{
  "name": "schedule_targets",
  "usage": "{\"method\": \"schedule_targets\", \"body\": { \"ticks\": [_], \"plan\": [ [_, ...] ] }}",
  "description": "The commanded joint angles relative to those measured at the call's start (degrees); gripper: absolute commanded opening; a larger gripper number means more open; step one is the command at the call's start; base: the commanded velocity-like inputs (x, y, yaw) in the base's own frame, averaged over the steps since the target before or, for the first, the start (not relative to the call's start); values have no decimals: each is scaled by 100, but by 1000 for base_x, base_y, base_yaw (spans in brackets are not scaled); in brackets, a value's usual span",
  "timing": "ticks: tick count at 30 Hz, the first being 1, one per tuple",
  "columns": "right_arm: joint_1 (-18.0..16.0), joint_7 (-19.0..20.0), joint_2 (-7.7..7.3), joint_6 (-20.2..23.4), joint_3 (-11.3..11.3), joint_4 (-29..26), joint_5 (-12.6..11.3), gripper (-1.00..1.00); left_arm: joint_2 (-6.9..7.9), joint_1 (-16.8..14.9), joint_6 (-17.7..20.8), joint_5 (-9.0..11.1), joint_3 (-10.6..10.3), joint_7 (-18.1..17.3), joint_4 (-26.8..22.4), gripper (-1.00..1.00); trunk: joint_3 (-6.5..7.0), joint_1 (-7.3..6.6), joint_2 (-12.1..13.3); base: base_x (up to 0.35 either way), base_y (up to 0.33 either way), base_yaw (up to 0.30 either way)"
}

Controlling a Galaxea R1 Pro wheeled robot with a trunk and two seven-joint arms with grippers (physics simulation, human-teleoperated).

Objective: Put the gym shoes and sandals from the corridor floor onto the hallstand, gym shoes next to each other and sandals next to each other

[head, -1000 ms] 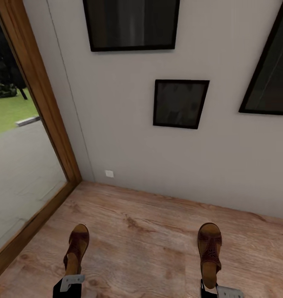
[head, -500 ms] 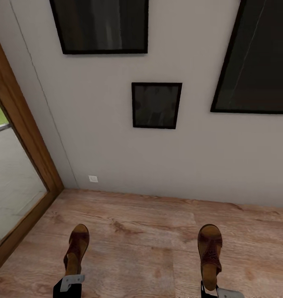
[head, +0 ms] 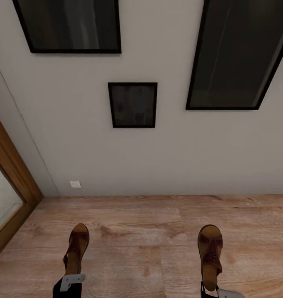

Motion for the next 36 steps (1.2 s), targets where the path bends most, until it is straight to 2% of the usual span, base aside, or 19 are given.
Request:
{"method": "schedule_targets", "body": {
  "ticks": [1, 17, 26, 36],
  "plan": [
    [-6, -26, 7, -10, -19, 4, 60, -100, -5, -2, -18, -66, 52, -38, 0, -100, 1, -1, -2, 0, 0, -278],
    [-7, -26, 7, -10, -19, 4, 60, -100, -2, -2, -25, -72, 50, -45, 0, -100, 79, -1, -2, 0, 0, -278],
    [-5, -26, 7, -10, -19, 4, 60, -100, -5, -2, -21, -74, 57, -39, 0, -100, -39, 196, -363, 0, 0, -278],
    [-7, -26, 8, -10, -19, 4, 58, -100, 3, -2, -27, -66, 57, -38, 0, -100, 9, 196, -363, 0, 0, -278]
  ]
}}
